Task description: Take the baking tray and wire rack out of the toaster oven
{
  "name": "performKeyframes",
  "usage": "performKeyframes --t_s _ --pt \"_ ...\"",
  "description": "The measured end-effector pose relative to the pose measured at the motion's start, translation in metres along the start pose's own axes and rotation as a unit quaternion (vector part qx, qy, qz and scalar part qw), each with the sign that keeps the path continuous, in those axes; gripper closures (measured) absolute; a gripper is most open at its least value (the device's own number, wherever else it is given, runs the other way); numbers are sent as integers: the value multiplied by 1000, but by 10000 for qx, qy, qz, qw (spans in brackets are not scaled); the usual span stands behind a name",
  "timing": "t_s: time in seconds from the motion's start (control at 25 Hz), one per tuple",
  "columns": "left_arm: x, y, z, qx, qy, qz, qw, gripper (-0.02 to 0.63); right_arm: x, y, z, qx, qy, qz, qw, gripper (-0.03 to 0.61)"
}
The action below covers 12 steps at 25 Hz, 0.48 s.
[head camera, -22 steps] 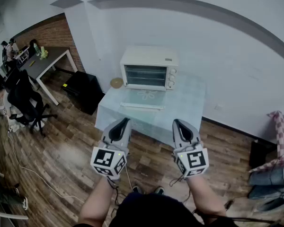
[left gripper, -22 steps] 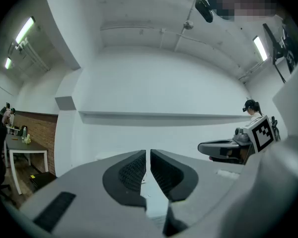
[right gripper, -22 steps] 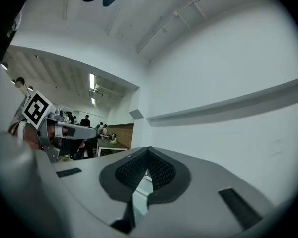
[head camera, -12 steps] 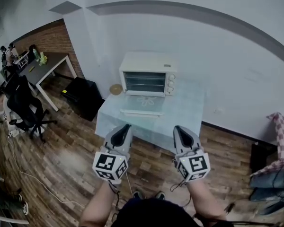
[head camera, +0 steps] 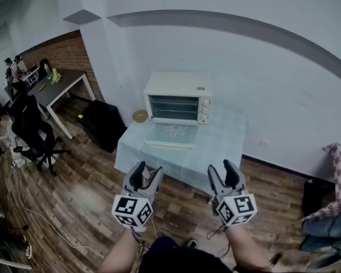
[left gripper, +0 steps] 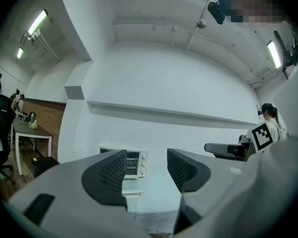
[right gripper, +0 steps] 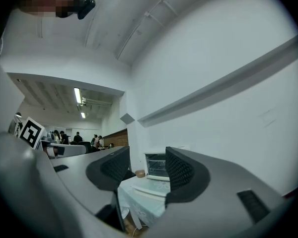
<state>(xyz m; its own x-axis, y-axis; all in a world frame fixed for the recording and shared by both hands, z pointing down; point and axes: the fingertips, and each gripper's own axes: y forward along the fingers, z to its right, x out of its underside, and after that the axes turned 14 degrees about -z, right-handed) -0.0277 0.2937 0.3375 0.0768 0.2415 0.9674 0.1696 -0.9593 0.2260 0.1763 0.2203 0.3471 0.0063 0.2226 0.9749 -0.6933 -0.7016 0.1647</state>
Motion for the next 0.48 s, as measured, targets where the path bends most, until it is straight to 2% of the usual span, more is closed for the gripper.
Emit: performKeyframes --t_s 0.24,0.48 --pt "9 5 -12 -130 -146 -106 9998 371 7 9 5 -72 142 -14 9999 371" --pt "8 29 -39 -106 -402 -66 9991 371 11 29 15 66 166 -134 9998 385"
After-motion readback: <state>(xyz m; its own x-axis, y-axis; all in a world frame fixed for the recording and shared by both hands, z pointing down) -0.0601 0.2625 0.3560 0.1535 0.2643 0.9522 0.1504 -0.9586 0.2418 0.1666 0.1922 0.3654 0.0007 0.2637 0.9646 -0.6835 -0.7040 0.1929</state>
